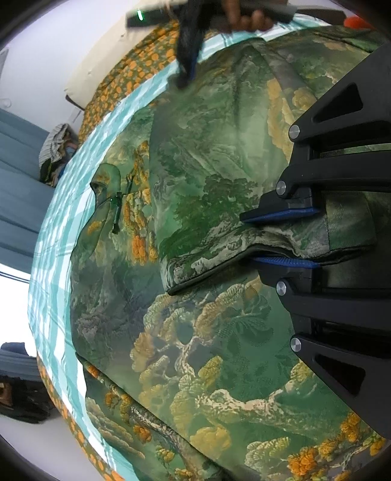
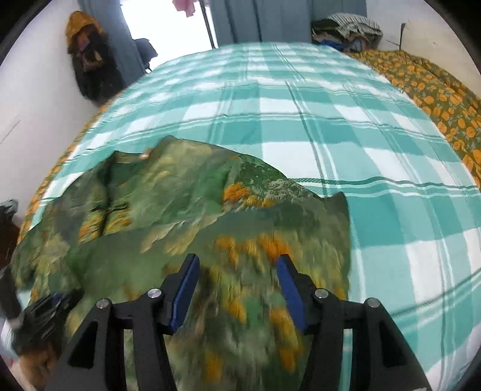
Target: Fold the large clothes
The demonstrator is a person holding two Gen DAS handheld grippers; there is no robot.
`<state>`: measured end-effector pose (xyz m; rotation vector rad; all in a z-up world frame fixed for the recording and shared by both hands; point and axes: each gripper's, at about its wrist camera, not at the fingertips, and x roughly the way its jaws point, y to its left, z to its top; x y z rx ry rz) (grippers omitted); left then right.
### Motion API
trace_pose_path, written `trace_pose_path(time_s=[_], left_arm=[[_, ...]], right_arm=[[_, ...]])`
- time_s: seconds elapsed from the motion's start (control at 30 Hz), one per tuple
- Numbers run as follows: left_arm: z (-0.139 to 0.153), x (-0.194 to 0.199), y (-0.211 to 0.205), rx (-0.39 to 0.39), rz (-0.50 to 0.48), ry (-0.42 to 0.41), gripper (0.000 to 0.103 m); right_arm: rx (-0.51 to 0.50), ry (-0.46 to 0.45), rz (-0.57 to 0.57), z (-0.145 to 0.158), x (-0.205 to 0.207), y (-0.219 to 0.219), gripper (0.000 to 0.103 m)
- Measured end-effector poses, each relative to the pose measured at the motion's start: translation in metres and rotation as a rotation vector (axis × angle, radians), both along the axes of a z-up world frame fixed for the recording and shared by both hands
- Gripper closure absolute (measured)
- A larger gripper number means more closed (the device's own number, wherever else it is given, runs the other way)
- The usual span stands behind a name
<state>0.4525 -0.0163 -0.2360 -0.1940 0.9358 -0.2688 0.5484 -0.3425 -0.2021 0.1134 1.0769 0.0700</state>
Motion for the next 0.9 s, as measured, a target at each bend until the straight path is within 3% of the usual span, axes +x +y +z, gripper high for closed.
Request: trace_pose_path(time_s=[0.07,0.17,0.27,0.4,0.47,0.57,0.67,0.7,0.73,0.77,0.8,0.83,0.9], left_arm=[[-0.001,-0.001,-0.002,0.017,-0.001,-0.006,0.08],[-0.002,-0.001,-0.005,0.039,-0.004,-0.014,0.08],[-0.003,0.0,-0.004,0.027,-0.002,-0.013,0.08],[-0.003,0.001,-0.004,0.025,-0.002,-0.014,0.08],[-0.002,0.001,-0.005,0.033,-0.002,-0.014,0.08],[-0.001,0.002,-0.007,0.051,-0.003,-0.008,0.08],[0.005,0.003,-0.01,0.064,-0.008,0.006,0.076],[0.01,0.001,-0.009,0.069,-0.008,0.015,0.066],[0.014,-0.001,-0.008,0.071,-0.009,0.02,0.047],[0.018,-0.006,-0.006,0.074,-0.007,0.02,0.037],[0.025,-0.015,-0.002,0.086,0.006,0.012,0.02],[0.028,-0.022,0.001,0.093,0.019,0.004,0.012],[0.036,-0.041,0.011,0.076,0.039,0.004,0.011]], right_arm=[[0.014,0.061,0.005,-0.025,0.007,-0.001,0.048],[0.032,0.042,-0.01,-0.028,0.005,-0.005,0.048],[-0.002,0.038,-0.006,-0.012,-0.007,-0.002,0.048],[0.023,-0.08,0.046,0.029,-0.073,0.011,0.048],[0.03,-0.108,0.086,0.031,-0.102,0.022,0.048],[-0.038,-0.014,0.152,-0.007,-0.114,0.038,0.048],[-0.037,-0.037,0.143,-0.014,-0.115,0.036,0.048],[-0.038,-0.044,0.114,-0.005,-0.119,0.036,0.048],[-0.04,-0.063,0.094,0.004,-0.126,0.036,0.048],[-0.037,-0.087,0.089,0.014,-0.136,0.037,0.048],[-0.031,-0.117,0.093,0.023,-0.147,0.038,0.048],[-0.023,-0.147,0.104,0.033,-0.163,0.04,0.048],[-0.026,-0.184,0.115,0.041,-0.194,0.043,0.046]])
